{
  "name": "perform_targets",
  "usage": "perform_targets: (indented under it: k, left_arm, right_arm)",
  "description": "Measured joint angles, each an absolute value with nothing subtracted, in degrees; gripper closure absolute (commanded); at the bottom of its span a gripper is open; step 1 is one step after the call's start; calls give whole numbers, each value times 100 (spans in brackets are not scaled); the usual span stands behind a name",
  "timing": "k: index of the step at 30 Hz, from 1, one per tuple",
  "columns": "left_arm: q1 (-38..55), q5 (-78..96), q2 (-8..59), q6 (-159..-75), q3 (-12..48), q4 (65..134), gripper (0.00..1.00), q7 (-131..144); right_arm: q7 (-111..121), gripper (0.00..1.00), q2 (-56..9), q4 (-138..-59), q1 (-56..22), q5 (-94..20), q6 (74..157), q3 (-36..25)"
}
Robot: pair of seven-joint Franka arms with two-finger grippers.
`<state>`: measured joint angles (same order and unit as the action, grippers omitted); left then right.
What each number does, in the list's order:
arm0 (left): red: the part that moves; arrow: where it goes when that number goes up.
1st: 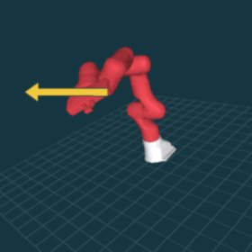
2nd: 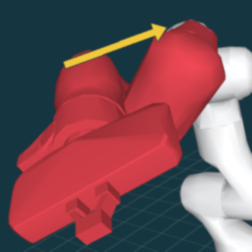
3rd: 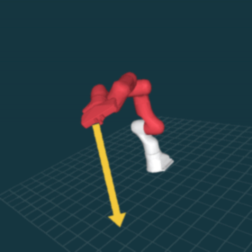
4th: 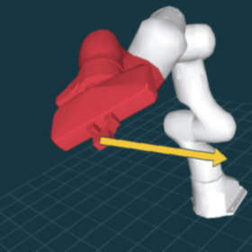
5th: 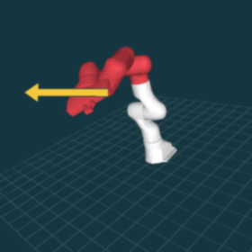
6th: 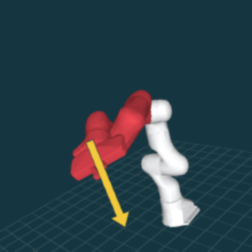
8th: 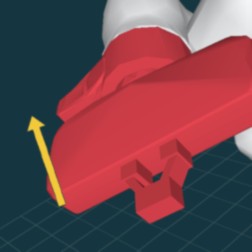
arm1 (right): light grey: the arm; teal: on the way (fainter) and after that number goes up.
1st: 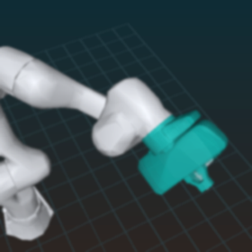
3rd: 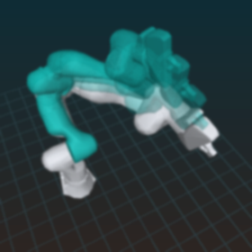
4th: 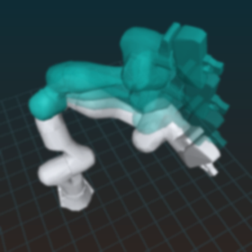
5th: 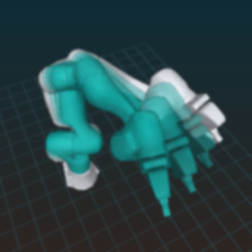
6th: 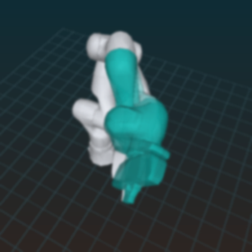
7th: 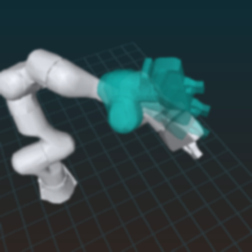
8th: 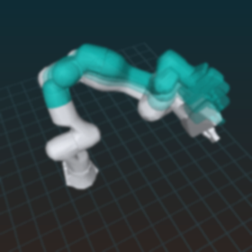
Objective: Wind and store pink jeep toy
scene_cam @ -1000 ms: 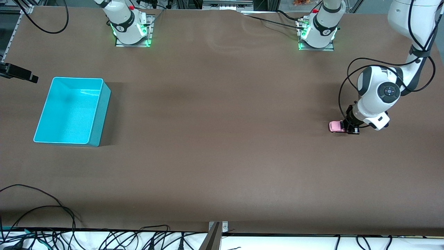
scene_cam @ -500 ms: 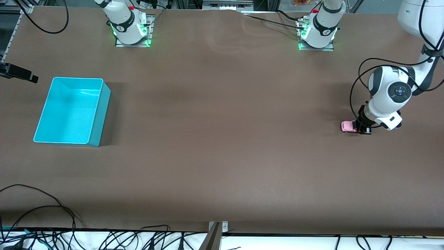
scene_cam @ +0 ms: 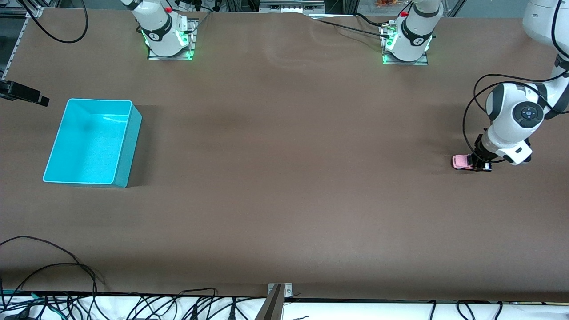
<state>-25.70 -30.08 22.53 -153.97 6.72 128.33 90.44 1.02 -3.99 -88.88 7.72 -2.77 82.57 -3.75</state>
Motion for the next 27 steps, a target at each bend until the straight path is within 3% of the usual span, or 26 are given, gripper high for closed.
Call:
perform_targets:
  k: [1, 2, 4, 5, 27]
  left_arm:
    - [-2590, -3026, 2261, -15402, 672, 12824, 87, 9037]
    - [-2602, -3034, 2267, -15402, 672, 12816, 70, 9031]
    - [-2615, -3038, 2276, -15401, 672, 12803, 27, 9018]
    - [-2618, -3038, 2278, -15400, 672, 12800, 0, 9013]
    - [-2804, -3039, 2489, -15083, 671, 12359, 0, 8832]
  right_arm:
    - [102, 0, -399, -8888, 772, -277, 8257, -375]
    - [102, 0, -399, -8888, 772, -277, 8257, -375]
    - [102, 0, -399, -8888, 772, -277, 8257, -375]
    - [102, 0, -399, -8888, 772, -277, 8258, -375]
    - [102, 0, -400, -8888, 771, -277, 8258, -375]
